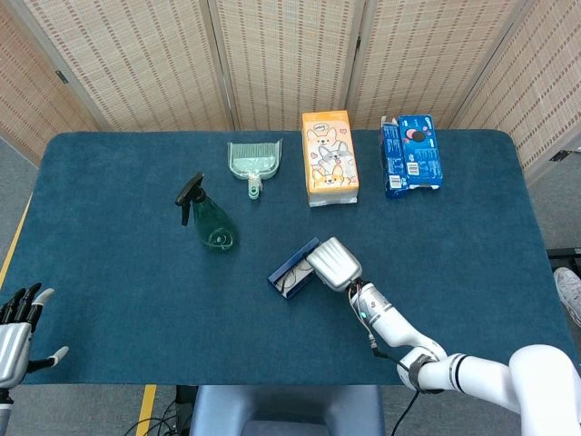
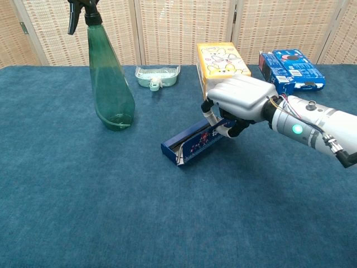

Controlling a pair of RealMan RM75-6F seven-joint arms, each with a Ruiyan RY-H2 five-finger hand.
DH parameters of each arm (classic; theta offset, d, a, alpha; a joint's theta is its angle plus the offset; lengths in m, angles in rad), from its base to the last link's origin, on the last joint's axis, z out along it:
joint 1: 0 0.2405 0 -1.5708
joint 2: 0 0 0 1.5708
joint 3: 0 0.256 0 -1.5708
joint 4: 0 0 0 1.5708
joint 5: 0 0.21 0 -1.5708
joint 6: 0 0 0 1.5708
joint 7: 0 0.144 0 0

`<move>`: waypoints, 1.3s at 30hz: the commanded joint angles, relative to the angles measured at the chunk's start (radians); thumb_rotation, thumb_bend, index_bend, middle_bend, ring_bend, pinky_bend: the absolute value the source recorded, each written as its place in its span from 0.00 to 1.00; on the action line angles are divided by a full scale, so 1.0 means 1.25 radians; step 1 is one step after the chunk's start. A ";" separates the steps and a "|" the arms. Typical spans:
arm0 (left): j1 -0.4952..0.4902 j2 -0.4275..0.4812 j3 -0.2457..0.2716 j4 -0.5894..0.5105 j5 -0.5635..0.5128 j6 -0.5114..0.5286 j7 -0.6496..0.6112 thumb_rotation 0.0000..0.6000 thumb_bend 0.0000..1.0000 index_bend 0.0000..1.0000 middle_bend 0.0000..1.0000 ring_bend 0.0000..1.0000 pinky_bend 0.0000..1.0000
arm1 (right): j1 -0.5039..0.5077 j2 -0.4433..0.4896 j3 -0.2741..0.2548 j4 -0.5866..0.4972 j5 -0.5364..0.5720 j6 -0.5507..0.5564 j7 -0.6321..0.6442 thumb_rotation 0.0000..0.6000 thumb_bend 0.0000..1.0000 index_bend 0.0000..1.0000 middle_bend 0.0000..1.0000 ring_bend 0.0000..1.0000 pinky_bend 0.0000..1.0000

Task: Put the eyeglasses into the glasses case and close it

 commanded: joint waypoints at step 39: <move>0.008 0.027 0.013 -0.020 -0.012 -0.026 -0.030 1.00 0.13 0.14 0.07 0.05 0.18 | 0.159 -0.157 0.081 0.181 0.183 -0.076 -0.185 1.00 0.31 0.06 1.00 1.00 1.00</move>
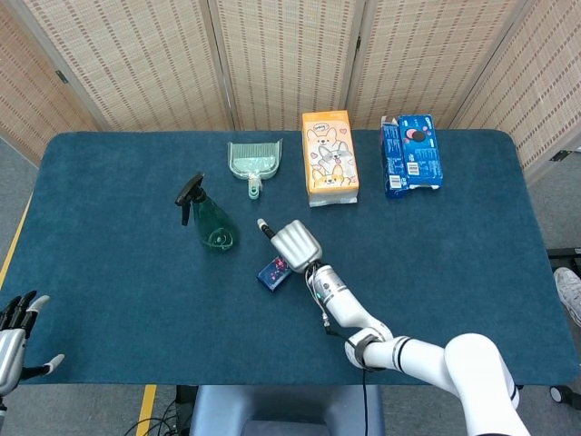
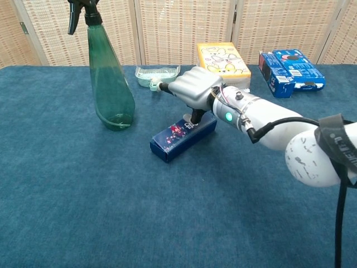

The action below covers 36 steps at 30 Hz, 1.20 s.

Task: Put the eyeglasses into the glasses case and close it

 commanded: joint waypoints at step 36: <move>-0.002 -0.003 0.001 -0.009 0.004 -0.002 0.012 1.00 0.13 0.14 0.07 0.05 0.18 | 0.011 0.146 -0.112 -0.179 0.155 -0.068 -0.053 1.00 0.40 0.51 1.00 1.00 1.00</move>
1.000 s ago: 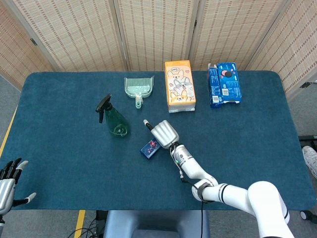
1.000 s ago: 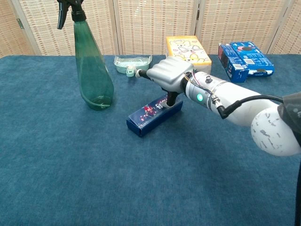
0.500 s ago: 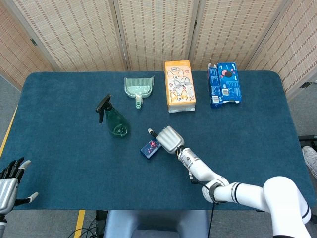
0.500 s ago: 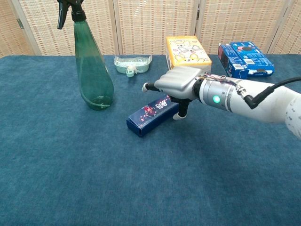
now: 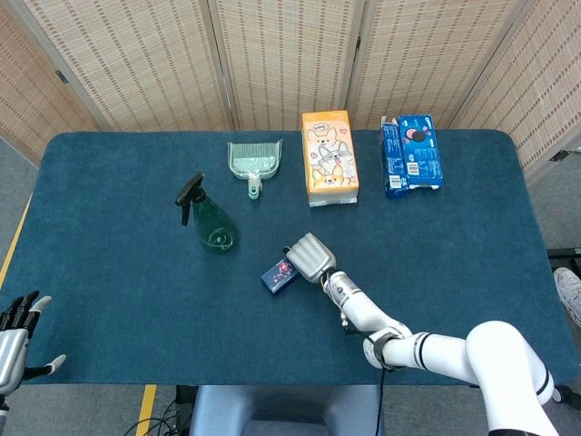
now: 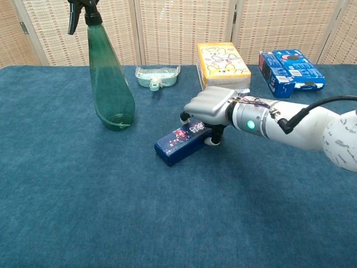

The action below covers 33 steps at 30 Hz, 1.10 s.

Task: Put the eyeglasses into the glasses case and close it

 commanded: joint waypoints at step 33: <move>-0.039 -0.040 -0.043 0.017 0.022 0.021 0.032 1.00 0.13 0.14 0.07 0.05 0.18 | -0.347 0.381 -0.136 -0.435 -0.205 0.498 0.161 1.00 0.34 0.08 0.65 0.60 0.74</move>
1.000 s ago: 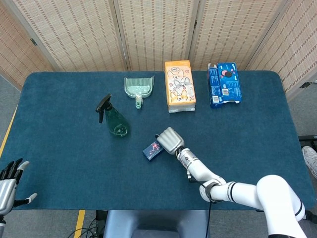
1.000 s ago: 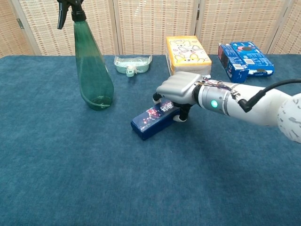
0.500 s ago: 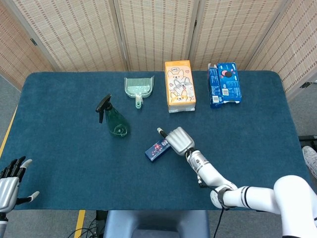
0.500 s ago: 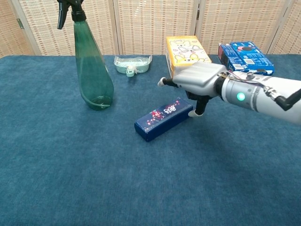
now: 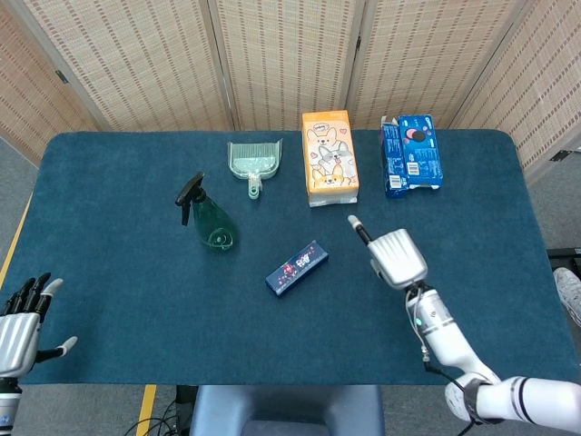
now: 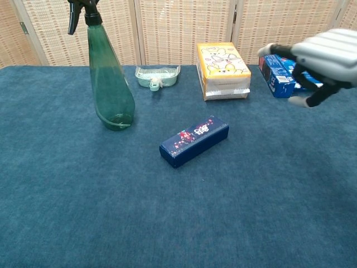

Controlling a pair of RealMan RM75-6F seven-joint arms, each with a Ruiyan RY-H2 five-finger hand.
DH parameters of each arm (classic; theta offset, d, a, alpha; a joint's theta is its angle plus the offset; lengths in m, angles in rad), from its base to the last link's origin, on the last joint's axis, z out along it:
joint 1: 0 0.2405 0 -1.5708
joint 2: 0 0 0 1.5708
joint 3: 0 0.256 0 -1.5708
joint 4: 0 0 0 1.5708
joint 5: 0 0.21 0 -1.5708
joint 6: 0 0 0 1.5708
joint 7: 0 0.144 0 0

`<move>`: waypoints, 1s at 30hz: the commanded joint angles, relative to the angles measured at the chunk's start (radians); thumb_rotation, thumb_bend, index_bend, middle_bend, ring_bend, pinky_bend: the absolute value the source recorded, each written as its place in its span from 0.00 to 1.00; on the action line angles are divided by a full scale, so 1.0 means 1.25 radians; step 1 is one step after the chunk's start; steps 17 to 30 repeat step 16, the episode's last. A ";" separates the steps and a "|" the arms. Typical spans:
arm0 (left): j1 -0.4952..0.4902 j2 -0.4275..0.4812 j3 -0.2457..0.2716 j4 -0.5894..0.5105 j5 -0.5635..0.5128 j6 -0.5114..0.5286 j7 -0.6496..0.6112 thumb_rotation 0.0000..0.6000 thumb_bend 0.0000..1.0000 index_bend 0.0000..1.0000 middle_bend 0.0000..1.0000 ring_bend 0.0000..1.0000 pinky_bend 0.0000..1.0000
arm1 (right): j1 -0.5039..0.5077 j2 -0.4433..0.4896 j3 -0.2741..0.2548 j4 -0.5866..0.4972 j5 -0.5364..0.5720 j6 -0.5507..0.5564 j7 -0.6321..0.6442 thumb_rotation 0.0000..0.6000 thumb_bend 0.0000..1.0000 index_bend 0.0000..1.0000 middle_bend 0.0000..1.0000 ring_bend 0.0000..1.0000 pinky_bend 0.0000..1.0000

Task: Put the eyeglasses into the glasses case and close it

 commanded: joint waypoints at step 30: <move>-0.011 -0.030 -0.015 -0.029 0.002 0.027 0.065 1.00 0.13 0.14 0.07 0.05 0.18 | -0.311 0.144 -0.126 -0.009 -0.202 0.263 0.213 1.00 0.34 0.08 0.34 0.20 0.33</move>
